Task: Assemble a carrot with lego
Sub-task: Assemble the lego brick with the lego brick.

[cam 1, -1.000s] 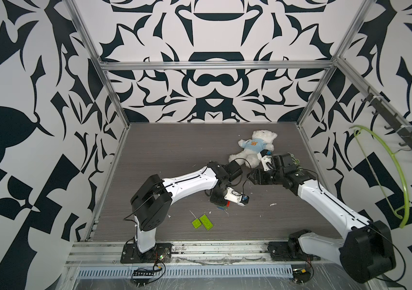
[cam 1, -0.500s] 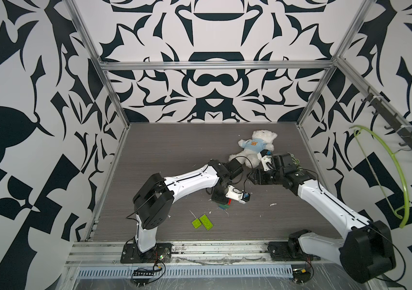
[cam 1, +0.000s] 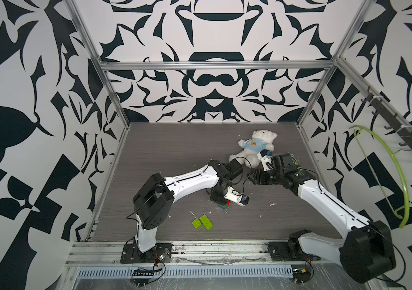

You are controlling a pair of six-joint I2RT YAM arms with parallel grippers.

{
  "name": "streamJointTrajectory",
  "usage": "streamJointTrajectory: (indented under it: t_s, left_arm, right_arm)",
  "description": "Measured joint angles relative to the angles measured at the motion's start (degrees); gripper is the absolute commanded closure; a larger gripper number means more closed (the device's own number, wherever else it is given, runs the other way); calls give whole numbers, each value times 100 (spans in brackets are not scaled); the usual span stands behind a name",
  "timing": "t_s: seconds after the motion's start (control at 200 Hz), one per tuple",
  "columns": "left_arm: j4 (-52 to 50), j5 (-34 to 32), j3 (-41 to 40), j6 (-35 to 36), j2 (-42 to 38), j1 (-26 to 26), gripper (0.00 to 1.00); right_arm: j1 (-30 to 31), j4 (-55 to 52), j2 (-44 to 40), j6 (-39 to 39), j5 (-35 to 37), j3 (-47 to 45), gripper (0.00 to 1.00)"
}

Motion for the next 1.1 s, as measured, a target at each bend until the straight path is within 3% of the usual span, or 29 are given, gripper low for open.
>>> streamJointTrajectory:
  t_s: [0.555,1.1]
  left_arm:
    - [-319,131,334,461,264,-2,86]
    - [-496,205,527,468,417,-7,88]
  right_arm:
    - [0,4,2,0,-24,0,39]
    - [0,52,74,0,-48,-22,39]
